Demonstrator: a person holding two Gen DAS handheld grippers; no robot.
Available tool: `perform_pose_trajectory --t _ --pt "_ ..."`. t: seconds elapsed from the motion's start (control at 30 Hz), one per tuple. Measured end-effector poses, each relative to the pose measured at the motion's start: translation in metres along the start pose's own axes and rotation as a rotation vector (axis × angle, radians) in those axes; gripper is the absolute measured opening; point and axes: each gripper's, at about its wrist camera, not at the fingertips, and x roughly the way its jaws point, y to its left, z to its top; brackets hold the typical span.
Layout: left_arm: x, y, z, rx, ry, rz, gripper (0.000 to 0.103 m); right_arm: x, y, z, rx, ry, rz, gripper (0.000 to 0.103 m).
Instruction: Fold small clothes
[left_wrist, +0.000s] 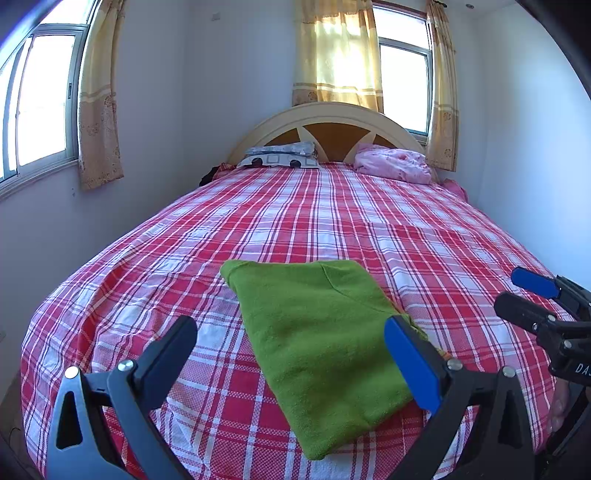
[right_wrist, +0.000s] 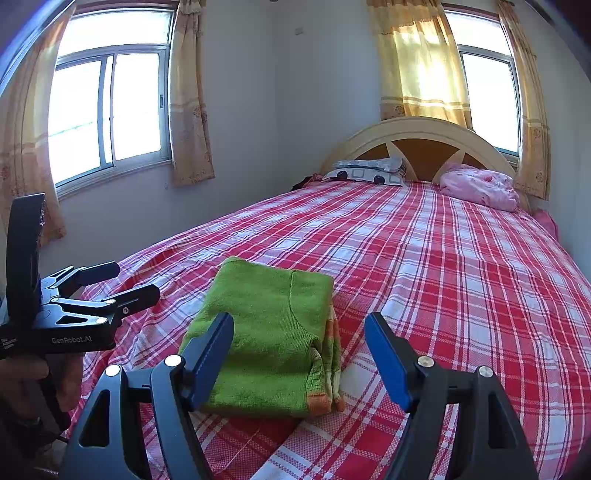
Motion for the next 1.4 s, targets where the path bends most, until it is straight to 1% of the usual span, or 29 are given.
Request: perform_pose_trajectory --t 0.23,0.4,0.5,0.63,0.83,0.97,1.03,1.1,1.2,1.3,1.4 --pt "0.001 0.000 -0.001 0.004 0.006 -0.001 0.103 -0.002 0.002 0.000 -0.008 -0.003 0.006 0.074" --pt "0.004 -0.001 0.001 0.012 0.014 0.015 0.103 -0.007 0.003 0.001 -0.006 -0.022 0.003 0.074" --pt "0.003 0.000 0.002 0.014 0.011 0.001 0.103 -0.011 0.002 0.002 -0.006 -0.043 -0.006 0.074" --pt "-0.005 -0.003 0.004 0.025 -0.017 0.006 0.103 -0.019 0.003 0.004 -0.009 -0.079 -0.022 0.074" --pt "-0.010 -0.005 0.007 0.025 -0.047 0.004 0.103 -0.026 0.001 0.004 -0.004 -0.107 -0.023 0.075" --pt "-0.010 -0.005 0.007 0.030 -0.052 0.023 0.103 -0.025 0.001 0.004 -0.001 -0.106 -0.022 0.075" --pt "-0.010 -0.003 0.007 0.020 -0.059 0.039 0.103 -0.025 0.001 0.004 0.000 -0.103 -0.019 0.075" --pt "-0.009 0.001 0.008 0.007 -0.056 0.039 0.103 -0.025 0.003 0.002 -0.003 -0.100 -0.017 0.075" --pt "-0.011 0.005 0.008 -0.007 -0.076 0.057 0.103 -0.024 0.006 0.001 -0.005 -0.094 -0.011 0.075" --pt "-0.012 0.006 0.007 0.001 -0.095 0.075 0.103 -0.022 0.008 0.000 -0.010 -0.087 -0.005 0.075" --pt "-0.014 0.006 0.007 0.009 -0.105 0.068 0.103 -0.021 0.008 -0.002 -0.009 -0.080 -0.002 0.075"
